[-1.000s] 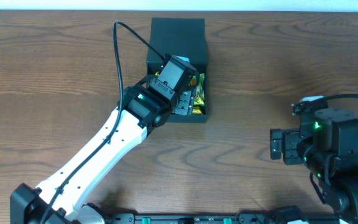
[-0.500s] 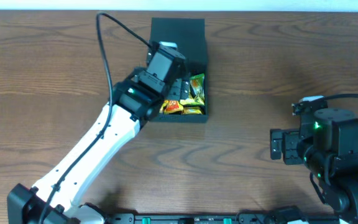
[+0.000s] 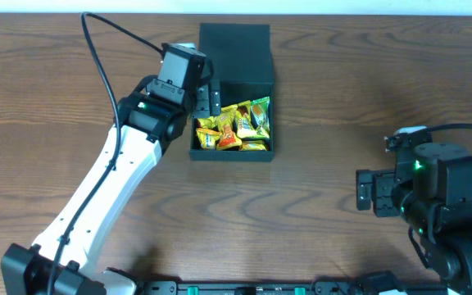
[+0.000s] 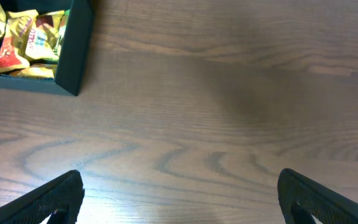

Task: Pack container
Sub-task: 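Raise the left gripper out of the box and move it left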

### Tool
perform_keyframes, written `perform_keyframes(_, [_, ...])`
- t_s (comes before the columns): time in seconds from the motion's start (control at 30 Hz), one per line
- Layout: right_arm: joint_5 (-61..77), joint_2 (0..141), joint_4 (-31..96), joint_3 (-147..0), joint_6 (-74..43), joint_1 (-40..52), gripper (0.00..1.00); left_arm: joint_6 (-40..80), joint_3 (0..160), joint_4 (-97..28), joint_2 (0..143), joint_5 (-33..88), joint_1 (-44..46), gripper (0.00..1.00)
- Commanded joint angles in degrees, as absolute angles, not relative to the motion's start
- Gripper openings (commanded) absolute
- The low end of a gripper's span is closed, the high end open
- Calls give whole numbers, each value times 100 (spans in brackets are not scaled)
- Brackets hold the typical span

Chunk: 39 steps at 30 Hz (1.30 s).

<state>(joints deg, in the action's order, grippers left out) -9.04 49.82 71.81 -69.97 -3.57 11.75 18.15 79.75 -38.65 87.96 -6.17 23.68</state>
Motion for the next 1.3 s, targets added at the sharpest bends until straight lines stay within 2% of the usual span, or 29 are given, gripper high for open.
perform_keyframes(0.0, [-965,4963,7181,-6993,-270,1168,99,1841,8084,-3931,8731,-443,2290,96])
perform_keyframes(0.8, [-965,4963,7181,-6993,-270,1168,99,1498,8084,-4130,8731,-497,2204,95])
perform_keyframes(1.1, [-965,4963,7181,-6993,-270,1168,99,1498,8084,-4143,8755,-2908,2202,96])
perform_keyframes(1.27, [-965,4963,7181,-6993,-270,1168,99,1822,8084,-3979,8766,-3002,2202,95])
